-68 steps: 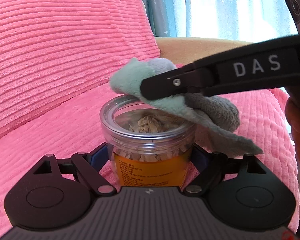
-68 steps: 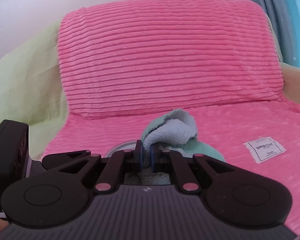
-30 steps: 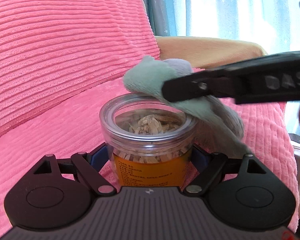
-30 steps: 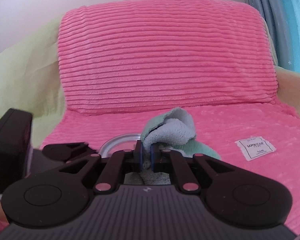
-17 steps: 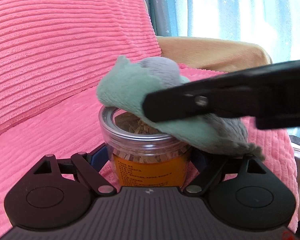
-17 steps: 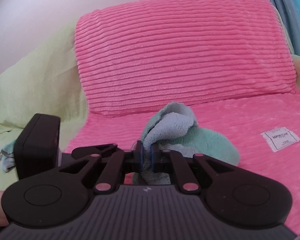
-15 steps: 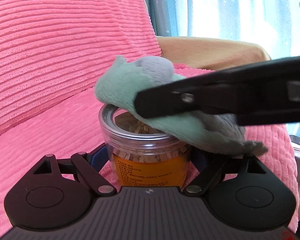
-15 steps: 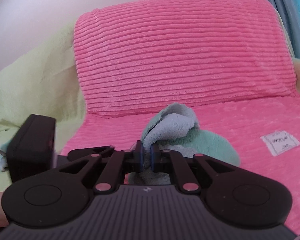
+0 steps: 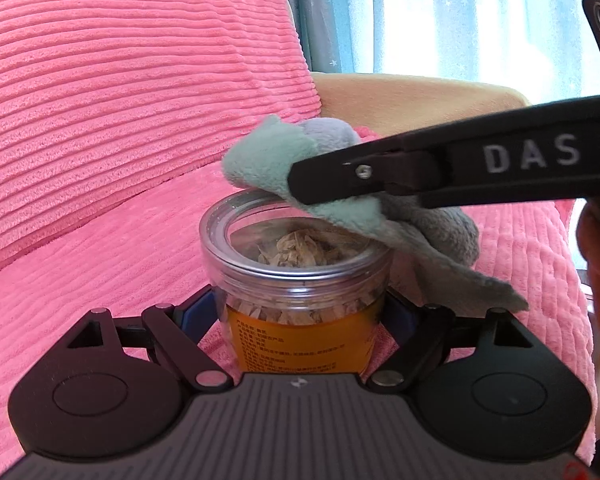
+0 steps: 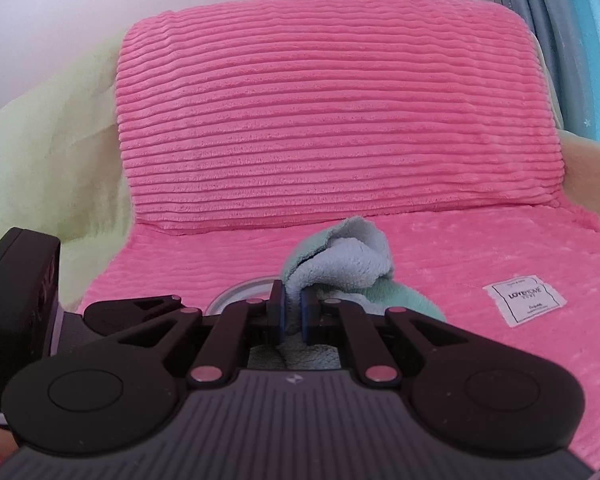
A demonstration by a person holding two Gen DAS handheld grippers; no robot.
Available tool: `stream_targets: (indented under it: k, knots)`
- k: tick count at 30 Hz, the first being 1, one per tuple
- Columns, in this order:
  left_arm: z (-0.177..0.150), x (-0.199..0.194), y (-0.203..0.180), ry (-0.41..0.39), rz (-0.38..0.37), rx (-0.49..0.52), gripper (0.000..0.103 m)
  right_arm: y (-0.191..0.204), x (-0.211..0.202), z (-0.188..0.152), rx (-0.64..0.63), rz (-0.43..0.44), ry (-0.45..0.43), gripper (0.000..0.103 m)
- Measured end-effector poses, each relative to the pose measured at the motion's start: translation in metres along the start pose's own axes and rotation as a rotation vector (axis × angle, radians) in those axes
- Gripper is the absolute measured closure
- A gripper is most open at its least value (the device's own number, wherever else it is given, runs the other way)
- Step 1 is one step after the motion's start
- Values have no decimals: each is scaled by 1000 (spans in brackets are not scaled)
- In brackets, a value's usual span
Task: Clean container
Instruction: 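Wipe the cloth around the jar rim with the right gripper while the left holds the jar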
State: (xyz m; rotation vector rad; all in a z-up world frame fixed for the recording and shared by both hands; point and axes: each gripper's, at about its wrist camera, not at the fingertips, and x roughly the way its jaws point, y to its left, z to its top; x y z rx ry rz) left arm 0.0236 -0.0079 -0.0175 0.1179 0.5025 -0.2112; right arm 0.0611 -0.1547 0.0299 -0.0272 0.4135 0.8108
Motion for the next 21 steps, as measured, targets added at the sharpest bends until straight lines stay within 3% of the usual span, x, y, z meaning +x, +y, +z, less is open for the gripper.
stream_targets:
  k: [14,21]
  knots:
    - [1,2,1,1,-1,-14,18,20,-9,-5,-21,54,9,97]
    - [1,3,-1,0,6,-11,18,24,5,-2,-69,17,-3,98]
